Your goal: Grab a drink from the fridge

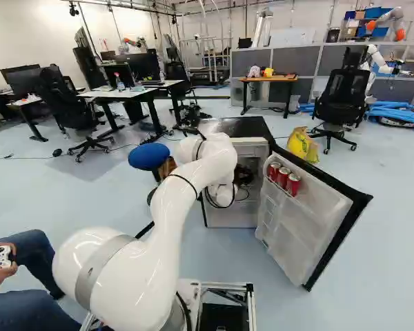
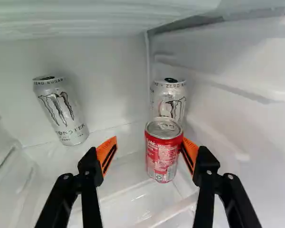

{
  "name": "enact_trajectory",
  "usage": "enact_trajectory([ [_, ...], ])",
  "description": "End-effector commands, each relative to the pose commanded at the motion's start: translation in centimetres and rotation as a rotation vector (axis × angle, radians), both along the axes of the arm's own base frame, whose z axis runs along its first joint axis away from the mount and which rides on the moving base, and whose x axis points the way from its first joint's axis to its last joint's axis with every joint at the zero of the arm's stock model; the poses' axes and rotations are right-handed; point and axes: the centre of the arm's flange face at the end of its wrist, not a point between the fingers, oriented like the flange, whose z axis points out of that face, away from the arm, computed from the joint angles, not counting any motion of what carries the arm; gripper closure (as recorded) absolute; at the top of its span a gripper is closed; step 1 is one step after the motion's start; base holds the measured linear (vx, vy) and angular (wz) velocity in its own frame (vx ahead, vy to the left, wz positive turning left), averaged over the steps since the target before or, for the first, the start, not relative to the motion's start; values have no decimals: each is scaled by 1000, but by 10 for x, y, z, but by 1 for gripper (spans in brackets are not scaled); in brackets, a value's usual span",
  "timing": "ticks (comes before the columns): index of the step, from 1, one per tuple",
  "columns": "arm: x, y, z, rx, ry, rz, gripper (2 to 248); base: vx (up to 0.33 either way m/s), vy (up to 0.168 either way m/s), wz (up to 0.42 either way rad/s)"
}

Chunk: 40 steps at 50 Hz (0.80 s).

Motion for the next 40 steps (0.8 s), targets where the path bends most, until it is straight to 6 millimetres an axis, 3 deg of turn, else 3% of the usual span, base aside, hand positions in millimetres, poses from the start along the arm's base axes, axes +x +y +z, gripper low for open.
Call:
enact_trajectory([
  [23, 4, 0, -2, -3, -9, 1, 62, 0, 0, 0],
  [24, 4, 0, -2, -3, -9, 1, 96, 0, 0, 0],
  [28, 4, 0, -2, -3, -9, 1, 96, 0, 0, 0],
  [29, 4, 0, -2, -3, -9, 1, 135, 0, 0, 0],
  [34, 4, 0, -2, -3, -9, 1, 135, 0, 0, 0],
  [35, 4, 0, -2, -3, -9, 1, 155, 0, 0, 0],
  [40, 4, 0, -2, -3, -9, 1, 155, 0, 0, 0],
])
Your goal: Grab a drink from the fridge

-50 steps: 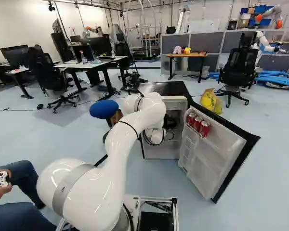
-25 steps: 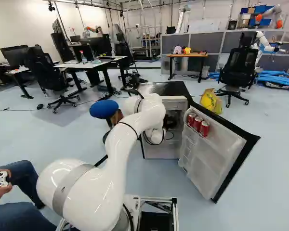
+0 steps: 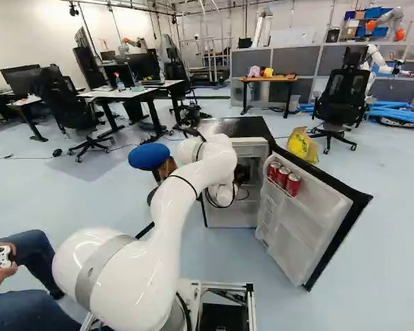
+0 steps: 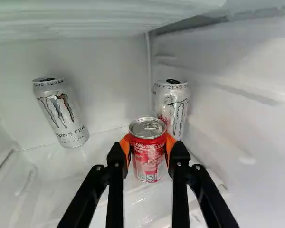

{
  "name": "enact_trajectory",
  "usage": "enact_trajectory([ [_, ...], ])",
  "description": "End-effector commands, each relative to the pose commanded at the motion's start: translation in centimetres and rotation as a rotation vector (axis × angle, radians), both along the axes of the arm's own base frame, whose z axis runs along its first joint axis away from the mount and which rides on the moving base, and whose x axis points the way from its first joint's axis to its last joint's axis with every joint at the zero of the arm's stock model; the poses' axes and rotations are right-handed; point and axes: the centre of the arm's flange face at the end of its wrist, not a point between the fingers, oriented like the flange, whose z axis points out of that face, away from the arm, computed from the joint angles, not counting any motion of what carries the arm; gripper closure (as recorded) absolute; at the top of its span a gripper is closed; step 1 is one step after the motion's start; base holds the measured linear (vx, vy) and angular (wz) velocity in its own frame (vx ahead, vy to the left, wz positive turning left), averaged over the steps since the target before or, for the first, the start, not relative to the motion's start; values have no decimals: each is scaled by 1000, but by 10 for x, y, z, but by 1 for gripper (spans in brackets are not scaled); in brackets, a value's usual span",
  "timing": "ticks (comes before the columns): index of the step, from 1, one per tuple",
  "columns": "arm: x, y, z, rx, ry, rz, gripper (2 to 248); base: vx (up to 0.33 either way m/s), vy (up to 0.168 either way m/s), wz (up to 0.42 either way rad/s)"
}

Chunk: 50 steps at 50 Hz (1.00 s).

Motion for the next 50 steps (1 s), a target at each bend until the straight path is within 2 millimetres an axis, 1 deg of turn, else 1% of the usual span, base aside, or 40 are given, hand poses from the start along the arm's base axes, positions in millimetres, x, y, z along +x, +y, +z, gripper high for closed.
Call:
enact_trajectory([
  [12, -4, 1, 2, 3, 10, -1, 155, 0, 0, 0],
  [25, -23, 6, 11, 15, 51, -2, 155, 0, 0, 0],
  [50, -68, 17, 61, 38, 124, -6, 155, 0, 0, 0],
])
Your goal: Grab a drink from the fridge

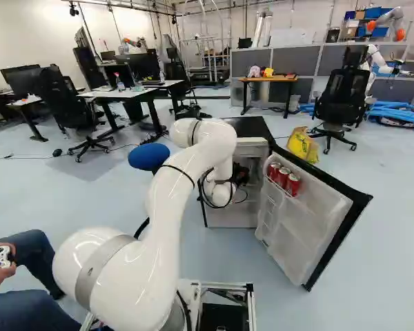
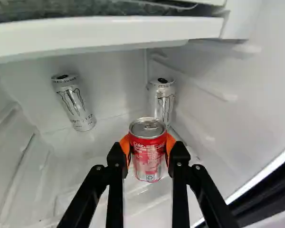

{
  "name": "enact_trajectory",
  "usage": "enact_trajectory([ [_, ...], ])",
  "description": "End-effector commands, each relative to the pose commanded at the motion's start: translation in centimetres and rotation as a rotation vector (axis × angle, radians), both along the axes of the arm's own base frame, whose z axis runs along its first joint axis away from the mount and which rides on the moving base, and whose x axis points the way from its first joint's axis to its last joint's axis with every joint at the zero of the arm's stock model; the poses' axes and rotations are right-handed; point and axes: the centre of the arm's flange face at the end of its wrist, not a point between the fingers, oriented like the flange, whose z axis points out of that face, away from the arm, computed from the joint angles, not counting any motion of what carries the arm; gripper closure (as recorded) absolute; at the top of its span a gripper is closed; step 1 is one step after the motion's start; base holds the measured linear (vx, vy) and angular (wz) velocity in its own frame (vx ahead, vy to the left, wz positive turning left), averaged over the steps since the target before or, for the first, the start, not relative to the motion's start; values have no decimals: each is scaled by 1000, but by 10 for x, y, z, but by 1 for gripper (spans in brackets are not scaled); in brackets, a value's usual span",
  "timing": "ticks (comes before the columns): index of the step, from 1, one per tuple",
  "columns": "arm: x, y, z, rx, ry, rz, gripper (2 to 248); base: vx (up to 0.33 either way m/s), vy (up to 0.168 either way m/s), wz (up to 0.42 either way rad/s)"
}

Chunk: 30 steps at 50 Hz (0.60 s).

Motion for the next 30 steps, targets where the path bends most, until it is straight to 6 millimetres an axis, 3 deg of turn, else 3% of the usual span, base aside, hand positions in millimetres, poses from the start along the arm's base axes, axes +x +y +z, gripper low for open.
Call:
enact_trajectory([
  [30, -56, 15, 59, 19, 61, -5, 155, 0, 0, 0],
])
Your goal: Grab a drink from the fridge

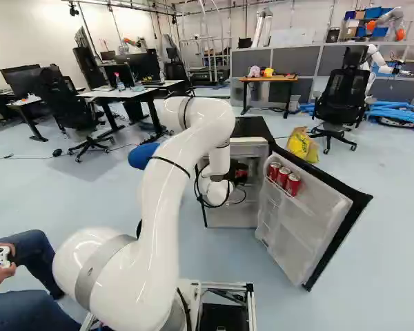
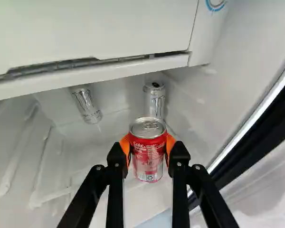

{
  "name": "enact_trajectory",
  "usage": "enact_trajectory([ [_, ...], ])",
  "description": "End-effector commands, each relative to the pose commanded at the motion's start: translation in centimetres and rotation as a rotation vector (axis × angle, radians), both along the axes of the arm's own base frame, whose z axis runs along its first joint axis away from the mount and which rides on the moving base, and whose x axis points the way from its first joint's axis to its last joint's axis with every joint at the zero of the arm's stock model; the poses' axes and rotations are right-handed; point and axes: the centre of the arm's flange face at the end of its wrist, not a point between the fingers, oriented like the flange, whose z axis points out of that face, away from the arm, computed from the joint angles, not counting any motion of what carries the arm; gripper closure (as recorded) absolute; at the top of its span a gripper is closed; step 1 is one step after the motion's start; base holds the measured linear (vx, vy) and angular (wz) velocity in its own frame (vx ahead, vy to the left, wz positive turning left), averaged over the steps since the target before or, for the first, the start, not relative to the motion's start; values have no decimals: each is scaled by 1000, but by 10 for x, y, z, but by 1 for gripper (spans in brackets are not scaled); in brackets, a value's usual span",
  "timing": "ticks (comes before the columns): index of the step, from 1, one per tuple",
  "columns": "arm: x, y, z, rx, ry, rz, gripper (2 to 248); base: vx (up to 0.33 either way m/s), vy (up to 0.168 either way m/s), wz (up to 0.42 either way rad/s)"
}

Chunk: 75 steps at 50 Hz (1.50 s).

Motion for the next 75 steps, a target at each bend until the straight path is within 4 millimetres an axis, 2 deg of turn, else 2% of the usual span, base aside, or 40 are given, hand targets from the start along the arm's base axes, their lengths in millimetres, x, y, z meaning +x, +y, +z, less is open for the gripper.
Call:
enact_trajectory([
  [75, -150, 44, 128, 21, 66, -7, 155, 0, 0, 0],
])
